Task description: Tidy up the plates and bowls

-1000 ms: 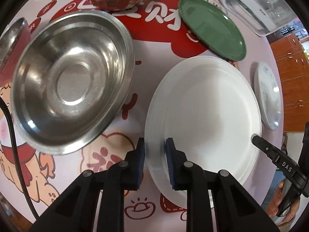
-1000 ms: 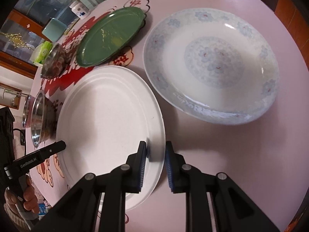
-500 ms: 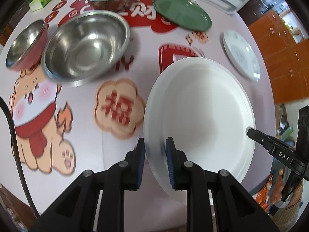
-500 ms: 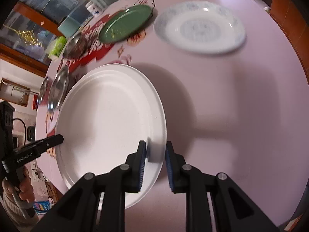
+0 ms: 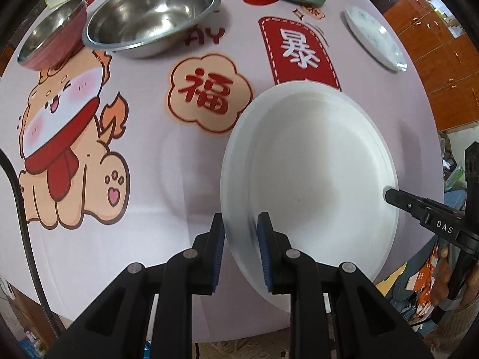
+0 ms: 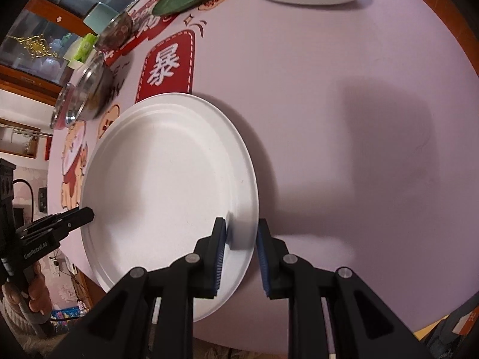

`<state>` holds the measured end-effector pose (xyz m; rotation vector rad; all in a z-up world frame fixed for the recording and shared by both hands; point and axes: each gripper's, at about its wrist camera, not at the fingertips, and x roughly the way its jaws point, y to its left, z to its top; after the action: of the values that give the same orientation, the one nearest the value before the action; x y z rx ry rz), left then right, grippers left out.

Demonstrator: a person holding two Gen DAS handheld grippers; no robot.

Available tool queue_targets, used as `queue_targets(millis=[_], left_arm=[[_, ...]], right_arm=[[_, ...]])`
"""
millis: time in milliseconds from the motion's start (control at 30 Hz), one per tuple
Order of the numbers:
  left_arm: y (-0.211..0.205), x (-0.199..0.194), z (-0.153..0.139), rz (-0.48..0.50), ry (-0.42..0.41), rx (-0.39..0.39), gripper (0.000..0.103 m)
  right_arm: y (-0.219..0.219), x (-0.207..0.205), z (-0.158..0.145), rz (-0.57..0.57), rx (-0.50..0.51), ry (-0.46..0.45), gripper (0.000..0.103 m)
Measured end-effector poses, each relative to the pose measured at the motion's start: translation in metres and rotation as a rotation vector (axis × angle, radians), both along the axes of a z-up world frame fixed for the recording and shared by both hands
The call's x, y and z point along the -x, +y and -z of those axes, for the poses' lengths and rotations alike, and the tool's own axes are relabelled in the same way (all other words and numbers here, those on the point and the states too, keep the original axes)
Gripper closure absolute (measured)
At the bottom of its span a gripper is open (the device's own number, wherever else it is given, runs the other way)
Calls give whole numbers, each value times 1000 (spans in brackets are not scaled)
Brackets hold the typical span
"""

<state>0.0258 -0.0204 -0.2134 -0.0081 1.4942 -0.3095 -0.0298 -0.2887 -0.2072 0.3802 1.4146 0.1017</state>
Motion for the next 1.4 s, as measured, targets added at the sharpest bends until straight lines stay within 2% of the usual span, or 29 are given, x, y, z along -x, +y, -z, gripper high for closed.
queue_targets(millis=[200,400,467,533,633,767,1100,1400], left_arm=[[4,4,16,12,30,-3,81],[11,7,20,18,38,-2,81],[9,5,20,26,23,-23,75],[4,3,18,34,-4,-54,65],[8,5,12,40,-30,-68,62],[14,8,1,36,-51,-69,56],[26,25,-50,29,-186,-31,54],[25,48,-99,77,-298,10,54]], right_arm=[[11,1,2,-8,40,7,83],[15,4,3,5,49,24,82],[13,5,2,25,47,26,80],[12,7,0,42,57,21,71],[10,12,-7,53,71,4,66],[9,18,-16,72,73,-13,66],[21,40,-44,75,86,-62,66],[34,61,-74,89,85,-119,66]])
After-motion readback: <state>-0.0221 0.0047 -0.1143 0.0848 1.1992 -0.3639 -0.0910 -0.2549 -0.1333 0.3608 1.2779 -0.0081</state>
